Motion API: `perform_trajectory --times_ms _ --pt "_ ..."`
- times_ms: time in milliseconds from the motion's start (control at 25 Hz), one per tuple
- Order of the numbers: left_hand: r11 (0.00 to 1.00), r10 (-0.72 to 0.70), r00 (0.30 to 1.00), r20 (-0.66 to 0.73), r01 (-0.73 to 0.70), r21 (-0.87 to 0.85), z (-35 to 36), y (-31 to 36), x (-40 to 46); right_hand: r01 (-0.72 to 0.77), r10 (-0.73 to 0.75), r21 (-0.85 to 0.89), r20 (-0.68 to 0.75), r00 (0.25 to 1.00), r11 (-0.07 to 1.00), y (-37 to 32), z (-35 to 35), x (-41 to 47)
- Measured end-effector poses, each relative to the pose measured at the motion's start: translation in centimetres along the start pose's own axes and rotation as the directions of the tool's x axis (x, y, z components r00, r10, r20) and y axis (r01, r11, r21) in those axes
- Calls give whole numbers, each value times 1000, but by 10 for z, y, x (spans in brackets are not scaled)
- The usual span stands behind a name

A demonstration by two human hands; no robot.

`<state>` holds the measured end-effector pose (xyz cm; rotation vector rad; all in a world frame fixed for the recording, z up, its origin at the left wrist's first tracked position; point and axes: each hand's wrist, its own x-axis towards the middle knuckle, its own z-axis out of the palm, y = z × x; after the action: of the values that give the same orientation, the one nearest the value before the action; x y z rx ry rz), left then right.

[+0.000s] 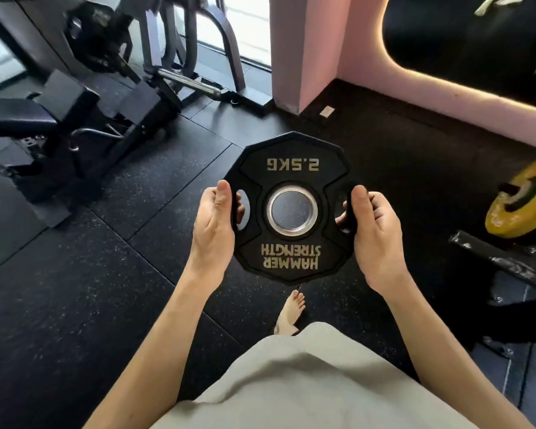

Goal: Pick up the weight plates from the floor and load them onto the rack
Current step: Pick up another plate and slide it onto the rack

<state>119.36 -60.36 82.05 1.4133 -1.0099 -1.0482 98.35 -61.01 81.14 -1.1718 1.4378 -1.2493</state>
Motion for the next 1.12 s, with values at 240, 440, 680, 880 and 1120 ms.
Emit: perform_trajectory --times_ms 240,440,680,880,1120 --pt "1000 19 997 81 -19 -9 52 27 167 3 -1 19 -90 996 1000 -21 18 154" --pt "999 31 989 145 -27 -34 90 37 286 -3 7 28 -141 990 1000 -25 34 267" --pt "998 25 968 252 -10 -63 136 42 459 19 -16 10 -262 965 1000 -24 64 420" --pt "999 -17 928 371 34 -37 180 67 596 -10 26 45 -390 921 999 -37 83 537" --pt "1000 -11 893 449 3 20 258 71 729 -2 37 72 -479 877 997 -35 69 668"
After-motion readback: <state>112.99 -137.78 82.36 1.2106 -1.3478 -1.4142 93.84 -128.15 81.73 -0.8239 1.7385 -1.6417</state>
